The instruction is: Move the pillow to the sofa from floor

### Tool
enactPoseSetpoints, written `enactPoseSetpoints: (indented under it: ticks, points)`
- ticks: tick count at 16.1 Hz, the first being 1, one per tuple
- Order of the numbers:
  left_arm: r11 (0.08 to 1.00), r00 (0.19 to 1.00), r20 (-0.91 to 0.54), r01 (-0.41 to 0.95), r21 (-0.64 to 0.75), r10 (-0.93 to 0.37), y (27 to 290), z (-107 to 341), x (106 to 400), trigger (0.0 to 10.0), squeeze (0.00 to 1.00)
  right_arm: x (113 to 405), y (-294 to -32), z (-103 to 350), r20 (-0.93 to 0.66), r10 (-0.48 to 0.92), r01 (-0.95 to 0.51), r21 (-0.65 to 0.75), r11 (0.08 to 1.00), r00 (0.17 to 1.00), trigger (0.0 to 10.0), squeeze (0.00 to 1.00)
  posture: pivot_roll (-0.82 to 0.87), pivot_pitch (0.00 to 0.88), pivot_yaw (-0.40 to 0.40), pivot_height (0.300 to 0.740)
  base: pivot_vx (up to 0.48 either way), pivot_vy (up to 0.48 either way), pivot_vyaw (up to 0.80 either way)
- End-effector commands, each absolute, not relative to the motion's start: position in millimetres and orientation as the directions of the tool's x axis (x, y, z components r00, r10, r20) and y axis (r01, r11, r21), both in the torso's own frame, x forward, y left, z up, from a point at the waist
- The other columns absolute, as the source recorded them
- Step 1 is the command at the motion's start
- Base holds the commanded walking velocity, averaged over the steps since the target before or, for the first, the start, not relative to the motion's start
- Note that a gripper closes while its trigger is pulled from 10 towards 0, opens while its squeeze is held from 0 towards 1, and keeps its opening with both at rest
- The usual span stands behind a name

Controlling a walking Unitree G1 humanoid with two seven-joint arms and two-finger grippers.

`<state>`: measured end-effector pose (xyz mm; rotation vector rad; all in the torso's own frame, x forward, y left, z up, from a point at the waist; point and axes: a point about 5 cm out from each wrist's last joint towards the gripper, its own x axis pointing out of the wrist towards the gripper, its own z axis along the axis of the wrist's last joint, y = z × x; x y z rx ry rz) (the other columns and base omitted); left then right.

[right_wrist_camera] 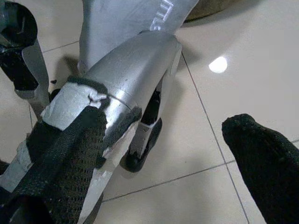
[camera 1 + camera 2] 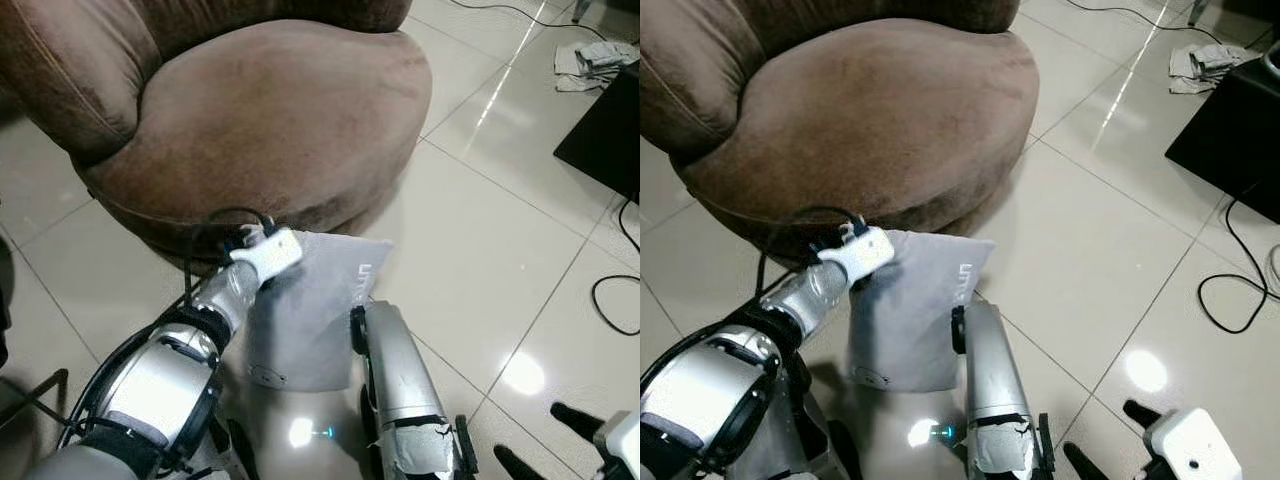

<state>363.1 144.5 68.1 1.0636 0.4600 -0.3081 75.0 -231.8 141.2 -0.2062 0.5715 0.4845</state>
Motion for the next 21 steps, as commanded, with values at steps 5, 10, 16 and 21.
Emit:
enactPoseSetpoints:
  ticks: [5,10,16,21]
  points:
    - [0.422,0.845,-0.534,0.475,0.772,0.027,155,56,355,10.0,0.00,67,-232,144,-0.574,0.371,-0.493,-0.066,0.868,0.730,10.0,0.00,-0.61,0.255,-0.019,0.480,0.000,0.000,0.00]
    - [0.604,0.835,-0.550,0.442,0.663,-0.007,150,55,354,10.0,0.00,63,-232,147,-0.582,0.376,-0.503,-0.067,0.861,0.721,10.0,0.00,-0.62,0.269,-0.037,0.480,0.000,0.000,0.00]
    - [0.508,0.753,-0.637,0.618,0.601,-0.163,123,51,350,10.0,0.00,64,-232,148,-0.577,0.384,-0.509,-0.066,0.858,0.721,10.0,0.00,-0.62,0.275,-0.035,0.480,0.000,0.000,0.00]
    - [0.388,0.750,-0.636,0.649,0.655,-0.180,121,49,349,10.0,0.00,64,-224,146,-0.565,0.388,-0.504,-0.058,0.862,0.728,10.0,0.00,-0.62,0.274,-0.026,0.480,0.000,0.000,0.00]
